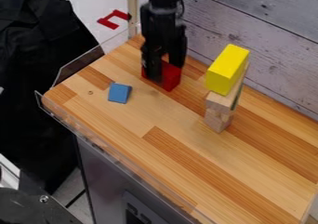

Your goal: Move the red hexagon to the left side of the table

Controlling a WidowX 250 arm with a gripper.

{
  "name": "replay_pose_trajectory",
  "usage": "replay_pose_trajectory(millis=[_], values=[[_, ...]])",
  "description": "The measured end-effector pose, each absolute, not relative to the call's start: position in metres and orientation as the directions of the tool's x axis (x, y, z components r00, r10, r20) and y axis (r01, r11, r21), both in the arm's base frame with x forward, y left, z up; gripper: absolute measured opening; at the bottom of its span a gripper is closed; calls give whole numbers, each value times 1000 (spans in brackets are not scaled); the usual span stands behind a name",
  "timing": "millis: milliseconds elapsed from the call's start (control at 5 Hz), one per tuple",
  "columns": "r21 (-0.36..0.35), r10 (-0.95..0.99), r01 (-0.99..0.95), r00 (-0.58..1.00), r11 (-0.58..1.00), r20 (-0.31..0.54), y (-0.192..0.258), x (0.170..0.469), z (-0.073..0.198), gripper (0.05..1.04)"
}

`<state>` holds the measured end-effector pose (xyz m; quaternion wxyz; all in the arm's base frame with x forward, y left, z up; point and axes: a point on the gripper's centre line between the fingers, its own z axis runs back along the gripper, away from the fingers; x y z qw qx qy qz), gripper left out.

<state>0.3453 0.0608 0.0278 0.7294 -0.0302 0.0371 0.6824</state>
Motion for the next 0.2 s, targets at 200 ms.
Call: replay_pose_trajectory(millis=[200], values=[[-56, 996, -995, 85, 83, -36, 64, 343, 62, 999]])
